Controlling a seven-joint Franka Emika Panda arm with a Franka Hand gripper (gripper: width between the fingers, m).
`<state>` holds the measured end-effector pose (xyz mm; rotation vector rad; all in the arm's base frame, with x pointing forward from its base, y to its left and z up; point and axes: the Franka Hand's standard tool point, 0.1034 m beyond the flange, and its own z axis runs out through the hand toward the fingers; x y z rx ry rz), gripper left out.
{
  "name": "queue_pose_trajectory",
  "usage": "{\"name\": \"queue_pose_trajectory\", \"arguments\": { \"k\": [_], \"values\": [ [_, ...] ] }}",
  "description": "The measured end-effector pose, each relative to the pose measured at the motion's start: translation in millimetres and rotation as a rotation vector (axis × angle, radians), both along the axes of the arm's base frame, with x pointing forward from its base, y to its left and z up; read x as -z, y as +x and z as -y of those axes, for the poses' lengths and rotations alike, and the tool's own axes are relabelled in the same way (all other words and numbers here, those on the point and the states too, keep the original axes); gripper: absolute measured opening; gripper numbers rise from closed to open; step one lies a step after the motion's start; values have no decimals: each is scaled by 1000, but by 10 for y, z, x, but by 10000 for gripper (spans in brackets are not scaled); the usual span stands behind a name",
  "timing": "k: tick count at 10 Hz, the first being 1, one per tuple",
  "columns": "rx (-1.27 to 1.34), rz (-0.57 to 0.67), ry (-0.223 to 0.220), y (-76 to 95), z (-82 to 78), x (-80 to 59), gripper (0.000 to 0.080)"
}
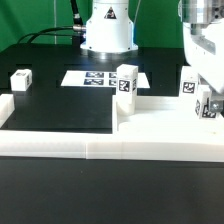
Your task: Assemble square table
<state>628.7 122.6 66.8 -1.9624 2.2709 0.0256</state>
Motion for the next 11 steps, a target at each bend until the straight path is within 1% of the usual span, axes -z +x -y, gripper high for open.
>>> {"name": "queue_pose_trajectory", "arguments": {
  "k": [1,3,4,5,6,7,10,11],
  "values": [
    [12,1,5,0,2,1,291],
    [-17,4,2,-1,1,3,296],
    [-116,16,-8,2,3,1,519],
    [-312,54,-35,26,16,-5,519],
    [-446,85,-56,43,6,-9,628],
    [-509,91,-64,44,13,-8,643],
    [-753,115,-93,47,27,-8,648],
    [-901,125,-117,50,27,-27,649]
  ]
}}
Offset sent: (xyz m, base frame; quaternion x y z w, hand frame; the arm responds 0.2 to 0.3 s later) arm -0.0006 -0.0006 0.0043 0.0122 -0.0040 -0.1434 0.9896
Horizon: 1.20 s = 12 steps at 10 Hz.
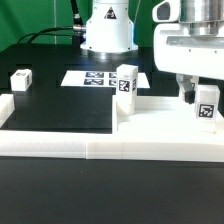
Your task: Assemble square table
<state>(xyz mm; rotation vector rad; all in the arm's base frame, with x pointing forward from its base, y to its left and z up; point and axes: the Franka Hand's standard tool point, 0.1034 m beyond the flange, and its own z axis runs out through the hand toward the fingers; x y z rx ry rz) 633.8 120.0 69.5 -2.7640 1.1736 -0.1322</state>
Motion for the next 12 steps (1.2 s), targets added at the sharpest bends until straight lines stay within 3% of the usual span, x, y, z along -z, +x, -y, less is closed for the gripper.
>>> {"name": "queue_pose_trajectory", "arguments": {
  "k": [1,3,5,7,8,9,12],
  "values": [
    [-169,22,-35,9,-8,-52,649],
    [-431,39,-81,-53,-17,-15,649],
    [-452,61,-92,-41,-25,7,649],
    [-366,55,-77,-42,-27,9,386],
    [-278,45,-65,-50,-12,17,386],
    [-204,36,-56,-58,14,24,295],
    [187,-9,4,-50,43,22,295]
  ]
}}
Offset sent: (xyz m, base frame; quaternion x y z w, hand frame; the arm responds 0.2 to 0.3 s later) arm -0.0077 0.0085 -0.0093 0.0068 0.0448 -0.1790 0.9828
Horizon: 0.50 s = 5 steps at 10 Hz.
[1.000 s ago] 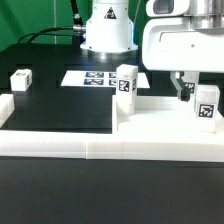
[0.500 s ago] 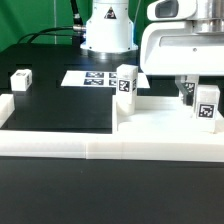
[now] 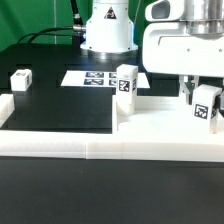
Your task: Assemble square table
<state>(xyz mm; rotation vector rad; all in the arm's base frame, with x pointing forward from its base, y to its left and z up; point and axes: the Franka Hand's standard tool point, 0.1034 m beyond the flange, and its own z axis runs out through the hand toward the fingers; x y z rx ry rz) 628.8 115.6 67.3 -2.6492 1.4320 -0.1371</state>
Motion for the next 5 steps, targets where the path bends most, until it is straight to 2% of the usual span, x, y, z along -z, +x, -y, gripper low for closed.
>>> {"name": "queue_pose_trajectory", "arguments": {
  "k": [5],
  "values": [
    [659,-94,133,3,-4,14,295]
  ]
}}
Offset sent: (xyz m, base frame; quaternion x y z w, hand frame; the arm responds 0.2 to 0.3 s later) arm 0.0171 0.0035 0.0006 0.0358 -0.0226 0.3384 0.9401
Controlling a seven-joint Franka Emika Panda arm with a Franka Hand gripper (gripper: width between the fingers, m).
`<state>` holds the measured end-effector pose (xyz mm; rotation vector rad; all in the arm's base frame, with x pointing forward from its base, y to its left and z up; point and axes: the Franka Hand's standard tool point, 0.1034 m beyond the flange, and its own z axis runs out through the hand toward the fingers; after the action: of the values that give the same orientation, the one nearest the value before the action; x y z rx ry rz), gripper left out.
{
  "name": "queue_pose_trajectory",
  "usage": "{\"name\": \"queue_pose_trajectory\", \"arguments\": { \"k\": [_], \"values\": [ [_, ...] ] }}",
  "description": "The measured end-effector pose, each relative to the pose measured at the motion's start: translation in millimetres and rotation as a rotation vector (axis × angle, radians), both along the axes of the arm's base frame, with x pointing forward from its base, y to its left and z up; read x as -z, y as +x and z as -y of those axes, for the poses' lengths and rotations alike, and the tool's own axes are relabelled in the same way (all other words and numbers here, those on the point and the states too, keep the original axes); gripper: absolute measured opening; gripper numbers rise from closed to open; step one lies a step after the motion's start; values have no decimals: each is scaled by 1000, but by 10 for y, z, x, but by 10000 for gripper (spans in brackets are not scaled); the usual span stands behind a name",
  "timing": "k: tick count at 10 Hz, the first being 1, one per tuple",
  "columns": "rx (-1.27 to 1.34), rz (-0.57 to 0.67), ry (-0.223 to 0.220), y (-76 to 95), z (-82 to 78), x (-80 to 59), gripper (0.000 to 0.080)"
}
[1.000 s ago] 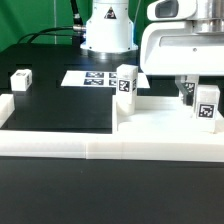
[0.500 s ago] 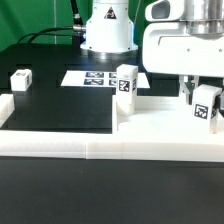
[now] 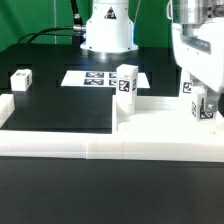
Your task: Assemble square table
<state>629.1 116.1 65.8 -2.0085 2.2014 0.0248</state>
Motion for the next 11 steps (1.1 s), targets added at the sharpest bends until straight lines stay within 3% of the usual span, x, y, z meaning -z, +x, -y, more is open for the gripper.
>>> {"name": "queue_pose_trajectory", "arguments": {
  "k": [3,6,8,11],
  "values": [
    [140,-15,16,-12,-55,8,295],
    [-55,35,-15,-4,-92,4,623],
    [-340,87,-57,6,-187,-57,641],
    [-518,104,-82,4,-164,-42,649]
  ]
}}
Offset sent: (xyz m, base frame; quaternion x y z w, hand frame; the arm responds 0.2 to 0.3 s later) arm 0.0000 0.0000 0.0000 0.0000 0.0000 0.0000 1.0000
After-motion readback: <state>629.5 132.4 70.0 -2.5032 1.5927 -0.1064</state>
